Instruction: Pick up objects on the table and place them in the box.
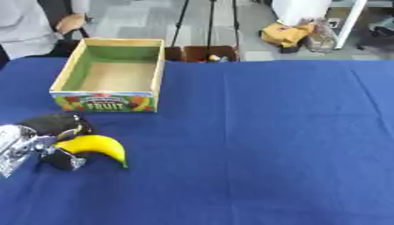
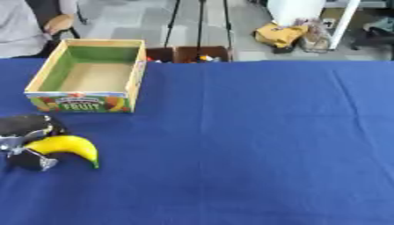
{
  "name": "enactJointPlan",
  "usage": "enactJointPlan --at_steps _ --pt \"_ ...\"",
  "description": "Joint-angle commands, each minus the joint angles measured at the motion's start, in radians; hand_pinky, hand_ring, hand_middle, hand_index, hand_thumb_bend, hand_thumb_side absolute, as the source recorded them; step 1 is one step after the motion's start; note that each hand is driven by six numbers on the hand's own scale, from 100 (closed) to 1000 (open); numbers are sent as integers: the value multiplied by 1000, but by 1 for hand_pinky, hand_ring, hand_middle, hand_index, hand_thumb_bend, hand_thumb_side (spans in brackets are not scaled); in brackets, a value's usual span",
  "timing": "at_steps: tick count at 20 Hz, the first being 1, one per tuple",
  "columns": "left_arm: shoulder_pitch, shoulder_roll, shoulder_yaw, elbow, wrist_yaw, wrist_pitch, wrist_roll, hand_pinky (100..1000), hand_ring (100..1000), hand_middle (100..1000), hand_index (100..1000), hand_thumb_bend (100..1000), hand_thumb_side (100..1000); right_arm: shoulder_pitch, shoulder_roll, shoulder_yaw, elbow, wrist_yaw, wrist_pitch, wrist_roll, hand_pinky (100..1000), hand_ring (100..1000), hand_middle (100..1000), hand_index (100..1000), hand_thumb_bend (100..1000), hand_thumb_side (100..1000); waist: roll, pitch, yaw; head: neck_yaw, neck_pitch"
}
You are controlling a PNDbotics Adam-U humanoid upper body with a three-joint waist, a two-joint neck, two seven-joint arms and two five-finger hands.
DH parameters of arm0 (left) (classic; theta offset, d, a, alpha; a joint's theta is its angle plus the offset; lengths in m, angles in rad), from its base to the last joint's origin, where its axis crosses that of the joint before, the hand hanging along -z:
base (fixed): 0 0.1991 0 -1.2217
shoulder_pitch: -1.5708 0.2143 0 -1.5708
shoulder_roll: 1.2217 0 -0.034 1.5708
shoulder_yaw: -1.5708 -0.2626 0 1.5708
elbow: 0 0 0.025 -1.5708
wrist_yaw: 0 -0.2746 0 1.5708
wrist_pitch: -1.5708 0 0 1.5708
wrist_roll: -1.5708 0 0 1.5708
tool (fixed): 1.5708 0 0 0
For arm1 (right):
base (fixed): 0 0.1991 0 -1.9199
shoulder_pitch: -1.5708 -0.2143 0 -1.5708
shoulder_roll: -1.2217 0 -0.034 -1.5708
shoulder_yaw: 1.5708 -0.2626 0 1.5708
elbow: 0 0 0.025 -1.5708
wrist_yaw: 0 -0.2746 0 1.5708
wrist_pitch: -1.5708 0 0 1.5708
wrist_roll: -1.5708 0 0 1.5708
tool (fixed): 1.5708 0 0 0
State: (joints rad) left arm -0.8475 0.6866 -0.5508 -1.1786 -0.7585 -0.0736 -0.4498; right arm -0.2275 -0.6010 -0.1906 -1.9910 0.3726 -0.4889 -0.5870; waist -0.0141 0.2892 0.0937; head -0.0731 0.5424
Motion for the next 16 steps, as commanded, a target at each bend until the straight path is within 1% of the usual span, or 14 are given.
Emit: enactJointPlan --at_steps 1,7,16 --pt "10 16 -7 21 -19 5 1 332 609 682 761 100 264 -5 -18 -13 -9 -1 -2 -3 792 871 786 831 100 1000 -3 -11 2 -4 -13" --pt "3 36 -6 -44 -25 34 -36 341 620 697 771 100 261 -2 -20 -14 -9 -2 -3 -4 793 871 785 831 100 1000 -2 -14 4 -4 -14" --pt "-16 91 3 -205 -11 101 -126 333 620 702 771 100 253 6 -25 -16 -9 -1 -1 -5 793 871 785 832 100 1000 5 -24 12 -9 -10"
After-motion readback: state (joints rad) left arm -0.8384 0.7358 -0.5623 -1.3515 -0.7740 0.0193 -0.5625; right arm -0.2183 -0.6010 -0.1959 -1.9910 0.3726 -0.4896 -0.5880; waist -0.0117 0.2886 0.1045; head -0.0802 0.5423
